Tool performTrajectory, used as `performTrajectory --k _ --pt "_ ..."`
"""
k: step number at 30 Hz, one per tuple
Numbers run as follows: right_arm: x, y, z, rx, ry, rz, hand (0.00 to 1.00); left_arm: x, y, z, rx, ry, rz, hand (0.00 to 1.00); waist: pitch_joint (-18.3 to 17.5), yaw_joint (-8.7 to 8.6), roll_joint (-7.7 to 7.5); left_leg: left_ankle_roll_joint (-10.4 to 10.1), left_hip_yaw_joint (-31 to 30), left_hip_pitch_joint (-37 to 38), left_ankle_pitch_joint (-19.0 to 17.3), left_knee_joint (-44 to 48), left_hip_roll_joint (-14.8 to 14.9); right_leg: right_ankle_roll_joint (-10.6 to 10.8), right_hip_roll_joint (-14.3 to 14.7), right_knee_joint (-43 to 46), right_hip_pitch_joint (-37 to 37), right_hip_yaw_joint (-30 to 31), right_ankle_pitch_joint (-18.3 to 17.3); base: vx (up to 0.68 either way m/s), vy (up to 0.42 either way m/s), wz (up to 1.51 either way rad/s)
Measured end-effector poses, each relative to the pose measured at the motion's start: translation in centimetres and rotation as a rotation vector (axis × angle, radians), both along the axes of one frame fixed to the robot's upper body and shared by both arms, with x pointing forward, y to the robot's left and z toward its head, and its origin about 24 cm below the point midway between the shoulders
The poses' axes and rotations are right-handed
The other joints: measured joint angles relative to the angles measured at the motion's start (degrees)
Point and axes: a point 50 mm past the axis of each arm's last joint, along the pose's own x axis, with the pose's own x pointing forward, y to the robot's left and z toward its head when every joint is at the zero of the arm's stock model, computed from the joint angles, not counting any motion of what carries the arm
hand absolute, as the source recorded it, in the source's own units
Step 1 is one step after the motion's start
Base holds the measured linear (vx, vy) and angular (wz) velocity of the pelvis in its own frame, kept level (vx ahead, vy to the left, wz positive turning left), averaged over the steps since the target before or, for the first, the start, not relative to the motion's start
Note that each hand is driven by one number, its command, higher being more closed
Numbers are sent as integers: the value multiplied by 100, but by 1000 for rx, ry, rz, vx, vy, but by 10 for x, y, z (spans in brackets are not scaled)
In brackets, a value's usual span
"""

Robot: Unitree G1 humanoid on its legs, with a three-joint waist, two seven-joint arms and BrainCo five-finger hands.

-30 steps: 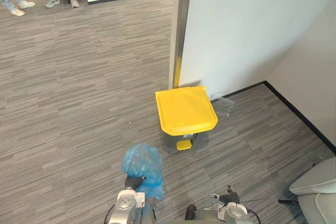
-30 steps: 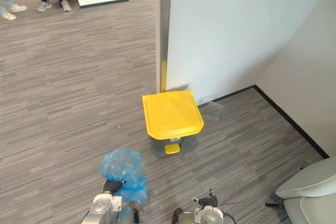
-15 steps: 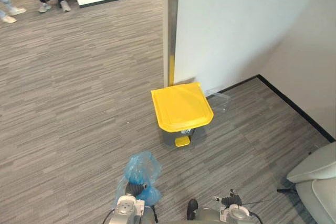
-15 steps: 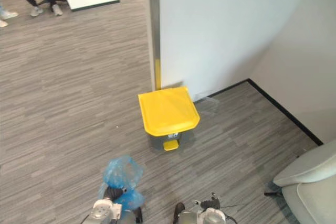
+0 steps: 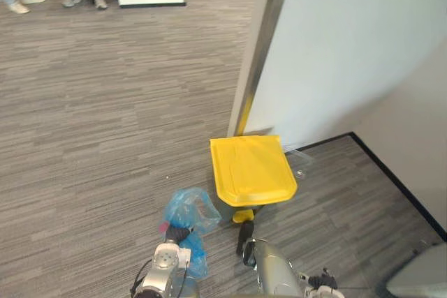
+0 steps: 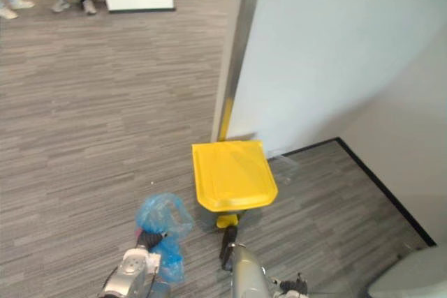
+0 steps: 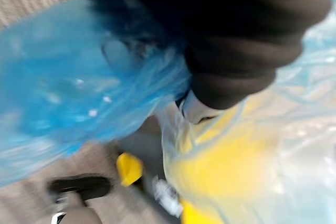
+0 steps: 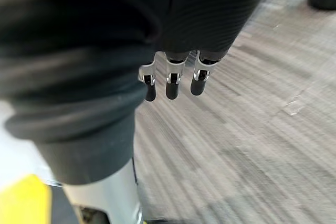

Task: Gather rubbish on tea table into small bin, then transfer packed bag to large trash can.

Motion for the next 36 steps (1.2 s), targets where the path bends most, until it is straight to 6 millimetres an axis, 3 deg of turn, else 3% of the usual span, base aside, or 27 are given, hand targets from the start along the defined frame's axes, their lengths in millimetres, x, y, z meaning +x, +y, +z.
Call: performTrajectory --k 1,2,4,5,9,13,14,15,16,17,18,19,20,21,22,23,25,26,27,28,30,31,32,33,36 --pt "-2 -9 2 -21 2 -4 0 3 -3 2 -8 -10 -3 100 108 5 257 61 -138 80 -81 52 233 61 123 604 -113 -56 -325 543 -268 71" --pt "-3 -9 2 -21 -3 -15 0 7 -4 4 -1 -20 -20 100 128 -19 258 125 -253 47 12 110 325 14 87 1371 -375 -54 -754 424 -221 75" --pt "-6 -3 0 2 9 -36 0 7 -4 4 20 -19 -32 100 129 -59 227 61 -406 39 67 420 553 -290 75 2289 -601 -182 -1405 355 -301 63" --pt "-1 -6 2 -9 -8 -31 0 9 -5 5 18 -24 -32 100 96 -56 306 59 -399 -196 67 887 909 -402 222 2598 -710 -408 -1655 344 -373 31" --pt "15 -2 7 -4 -71 -33 0 20 -6 11 13 -57 -35 100 89 -54 314 -173 -401 -546 189 1050 1690 -525 594 2608 -806 -943 -1830 152 -269 19" --pt "24 0 9 -6 -91 1 0 31 -11 20 -4 -104 -48 100 80 -98 306 -232 -324 -548 230 218 1911 -646 692 2139 -823 -1182 -1790 -8 -208 28" --pt "28 -1 10 -14 -96 36 0 32 -10 22 -5 -116 -51 100 72 -77 300 -200 -241 -565 260 -10 1944 -596 734 1968 -846 -1251 -1752 -151 -269 12" --pt "40 -2 17 -33 -137 101 0 34 -10 27 -9 -142 -61 100 -30 -30 338 144 -75 -641 -63 -567 2095 -656 729 2881 -1439 -876 -1689 -134 -269 16" --pt "43 -2 18 -33 -151 110 0 36 -10 29 -11 -150 -62 100 -30 -48 327 50 -104 -629 -207 -690 2083 -792 746 3235 -1594 -612 -1670 -69 -222 42" --pt "60 8 25 -30 -205 172 0 39 -7 34 -2 -178 -63 100 -59 -58 6 -493 -250 -702 -234 -812 1860 -549 814 3167 -1515 188 -2017 23 -170 29" --pt "90 9 40 -56 -298 235 0 41 -6 37 -1 -192 -59 100 16 20 98 -807 -456 -800 -246 -560 1854 -551 862 3042 -1535 10 -1969 -39 -129 -2" --pt "122 20 60 -69 -426 308 0 43 -6 39 -1 -200 -60 100 -8 130 118 -829 -537 -1221 -263 188 1591 -501 794 2752 -1568 -229 -1767 -101 -105 -38" --pt "145 31 76 -69 -519 360 0 44 -7 41 -2 -212 -58 100 -8 168 107 -755 -546 -1509 -220 566 1374 -526 779 2567 -1579 -332 -1564 -204 -50 -24" --pt "174 45 98 -71 -633 417 0 46 -7 45 -3 -234 -60 100 25 165 142 -472 -451 -1777 -130 669 1224 -532 822 2376 -1594 -429 -1378 -239 -119 11" --pt "196 60 117 -61 -722 454 0 50 -6 51 2 -261 -61 100 69 176 83 -441 -469 -1812 -183 423 1286 -523 822 2325 -1672 -445 -1295 -271 -186 33" --pt "218 73 138 -56 -800 489 0 57 -7 58 4 -296 -62 100 191 236 43 -633 -551 -1864 -258 234 1295 -564 834 2146 -1686 -506 -1256 -223 -173 24" --pt "247 90 169 -56 -890 544 0 61 -2 64 19 -329 -48 100 321 458 6 -661 -725 -1990 -241 37 1282 -438 943 1681 -1665 -612 -1155 -206 -149 -3" --pt "258 96 185 -65 -932 566 0 61 3 66 25 -338 -31 100 409 569 102 -646 -860 -2050 -233 -90 1397 -505 994 1840 -1759 -637 -1048 -170 -207 12" --pt "266 97 196 -75 -963 566 0 63 6 68 27 -350 -15 100 490 535 6 -702 -935 -2020 -205 -109 1391 -904 1009 2627 -1921 -109 -958 -81 -216 64" --pt "278 94 212 -98 -994 565 0 63 10 71 33 -372 -3 100 614 460 -127 -996 -1077 -2032 -87 -70 1268 -1098 957 2582 -1761 209 -956 -13 -163 57" --pt "298 95 245 -125 -1069 562 0 64 12 75 30 -393 17 100 685 575 -79 -1143 -1143 -2354 -144 554 1169 -906 1027 2122 -1784 -120 -941 -16 -45 -12" --pt "304 95 261 -133 -1107 554 0 65 13 76 24 -396 24 100 699 580 -88 -1032 -986 -2380 -111 676 1006 -813 1031 1887 -1790 -280 -805 -39 0 -27" --pt "308 91 270 -149 -1128 542 0 64 10 75 19 -393 13 100 727 544 -50 -872 -818 -2268 -49 493 890 -840 1033 1835 -1796 -357 -689 -53 -32 10" --pt "312 84 279 -177 -1141 525 0 69 7 80 17 -415 -3 100 859 495 -149 -943 -764 -2192 -80 313 884 -893 1008 1857 -1802 -302 -633 -54 -53 24" --pt "319 81 298 -208 -1165 527 0 73 6 85 5 -445 1 100 929 494 -171 -967 -743 -2240 -48 256 894 -848 1016 1819 -1850 -312 -588 -57 -55 2"
